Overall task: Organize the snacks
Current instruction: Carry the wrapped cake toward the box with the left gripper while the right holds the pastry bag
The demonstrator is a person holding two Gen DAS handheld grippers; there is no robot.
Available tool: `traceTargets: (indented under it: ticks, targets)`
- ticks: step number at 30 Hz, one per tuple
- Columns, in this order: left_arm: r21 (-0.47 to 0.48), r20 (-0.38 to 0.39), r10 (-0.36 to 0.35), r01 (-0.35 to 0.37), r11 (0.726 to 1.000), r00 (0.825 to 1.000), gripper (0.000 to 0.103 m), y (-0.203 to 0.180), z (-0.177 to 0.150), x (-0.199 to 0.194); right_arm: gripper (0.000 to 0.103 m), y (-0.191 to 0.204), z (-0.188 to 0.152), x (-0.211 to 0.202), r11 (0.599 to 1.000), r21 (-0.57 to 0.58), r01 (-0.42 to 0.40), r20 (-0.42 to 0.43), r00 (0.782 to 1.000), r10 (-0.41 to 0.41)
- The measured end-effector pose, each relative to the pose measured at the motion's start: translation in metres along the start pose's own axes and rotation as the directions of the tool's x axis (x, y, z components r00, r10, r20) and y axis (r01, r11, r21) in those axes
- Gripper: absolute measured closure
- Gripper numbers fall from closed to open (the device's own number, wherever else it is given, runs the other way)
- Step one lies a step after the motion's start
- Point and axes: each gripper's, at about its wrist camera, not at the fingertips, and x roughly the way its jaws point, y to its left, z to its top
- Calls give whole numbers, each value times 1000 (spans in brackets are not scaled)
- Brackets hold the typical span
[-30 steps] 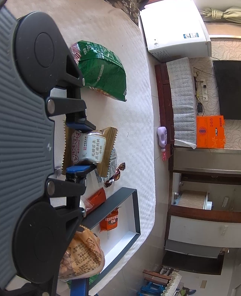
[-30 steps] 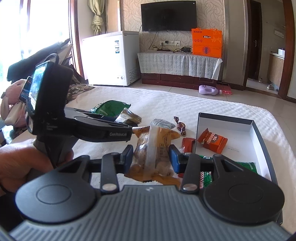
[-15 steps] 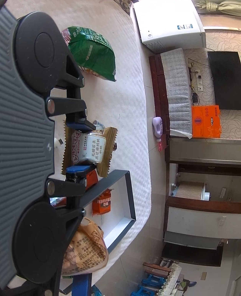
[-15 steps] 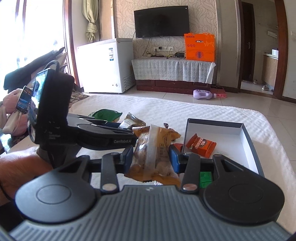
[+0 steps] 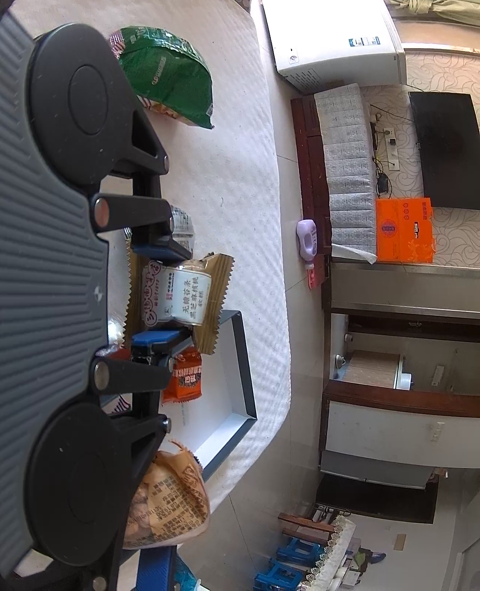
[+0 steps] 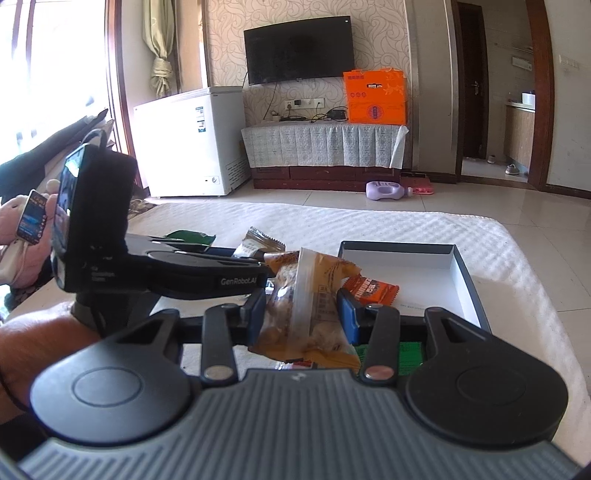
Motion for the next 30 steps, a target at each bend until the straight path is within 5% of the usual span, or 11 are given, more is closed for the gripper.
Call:
traceTargets:
  ticks: [30]
  targets:
    - [39, 10, -88, 87, 995, 996, 60, -50, 28, 53, 58, -55, -2, 5, 991, 88, 96, -10, 995, -95]
